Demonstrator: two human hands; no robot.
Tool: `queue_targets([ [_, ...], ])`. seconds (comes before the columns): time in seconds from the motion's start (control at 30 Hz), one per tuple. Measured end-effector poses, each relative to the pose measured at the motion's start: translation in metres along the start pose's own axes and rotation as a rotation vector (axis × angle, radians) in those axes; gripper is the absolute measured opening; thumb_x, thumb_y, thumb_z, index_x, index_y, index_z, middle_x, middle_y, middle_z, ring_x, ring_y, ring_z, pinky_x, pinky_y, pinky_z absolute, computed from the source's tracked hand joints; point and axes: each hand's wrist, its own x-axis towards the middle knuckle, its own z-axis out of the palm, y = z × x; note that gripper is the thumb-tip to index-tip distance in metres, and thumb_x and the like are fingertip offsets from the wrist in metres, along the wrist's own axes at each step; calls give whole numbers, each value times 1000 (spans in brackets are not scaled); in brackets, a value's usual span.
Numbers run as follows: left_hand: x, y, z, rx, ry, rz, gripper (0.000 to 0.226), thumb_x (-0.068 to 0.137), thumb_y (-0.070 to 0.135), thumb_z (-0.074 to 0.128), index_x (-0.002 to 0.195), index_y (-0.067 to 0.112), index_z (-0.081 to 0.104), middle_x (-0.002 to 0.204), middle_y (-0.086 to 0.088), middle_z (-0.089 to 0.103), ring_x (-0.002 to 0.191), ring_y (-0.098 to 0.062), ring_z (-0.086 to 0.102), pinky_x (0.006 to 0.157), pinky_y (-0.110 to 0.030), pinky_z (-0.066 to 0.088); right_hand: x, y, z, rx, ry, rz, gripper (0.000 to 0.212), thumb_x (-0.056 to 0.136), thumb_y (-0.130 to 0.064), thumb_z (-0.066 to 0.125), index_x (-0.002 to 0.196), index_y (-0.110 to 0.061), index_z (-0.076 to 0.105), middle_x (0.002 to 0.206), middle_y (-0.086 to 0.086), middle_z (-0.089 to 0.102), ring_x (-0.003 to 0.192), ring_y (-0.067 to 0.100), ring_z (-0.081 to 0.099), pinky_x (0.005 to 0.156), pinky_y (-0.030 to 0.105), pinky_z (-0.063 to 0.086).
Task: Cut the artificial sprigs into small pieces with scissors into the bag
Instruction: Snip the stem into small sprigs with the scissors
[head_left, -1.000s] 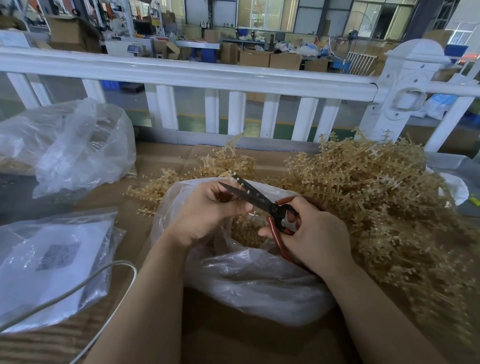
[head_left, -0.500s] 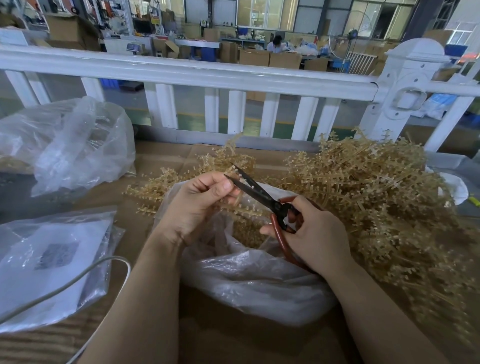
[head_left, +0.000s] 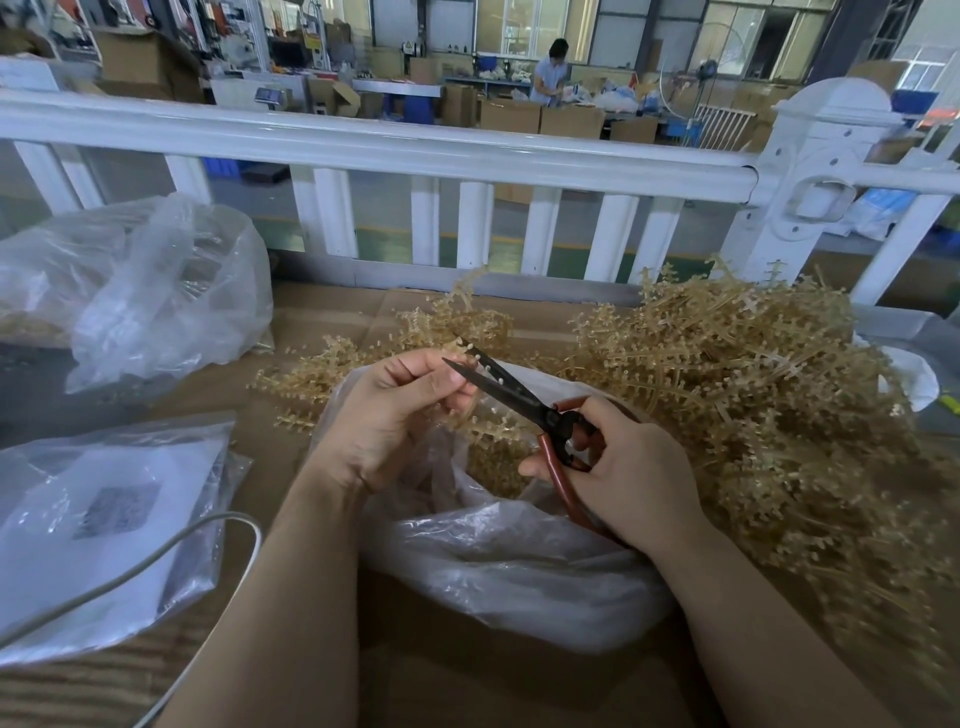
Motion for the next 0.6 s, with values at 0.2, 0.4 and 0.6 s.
queue_targets([
  [0.2,0,-1,0,20,-20,-12,11,73,14,76,81,7,73,68,-6,63,63,-12,56,61,-20,49,0,3,2,-48,14,-5,80,61,-101,37,104,-39,64,70,-30,53,62,-14,47,56,3,30],
  [0.4,1,0,3,133,-76,17,10,75,5,74,82,12,76,70,-5,67,66,-15,60,68,-24,50,1,2,0,-123,2,-35,78,63,-102,33,104,-40,56,84,-22,63,69,-6,52,57,5,31],
  [0.6,0,1,8,202,-110,38,20,79,-6,69,82,13,76,73,-4,67,72,-13,62,70,-22,52,0,1,0,-147,22,-40,76,64,-100,36,104,-38,56,83,-21,61,67,-6,47,56,4,26],
])
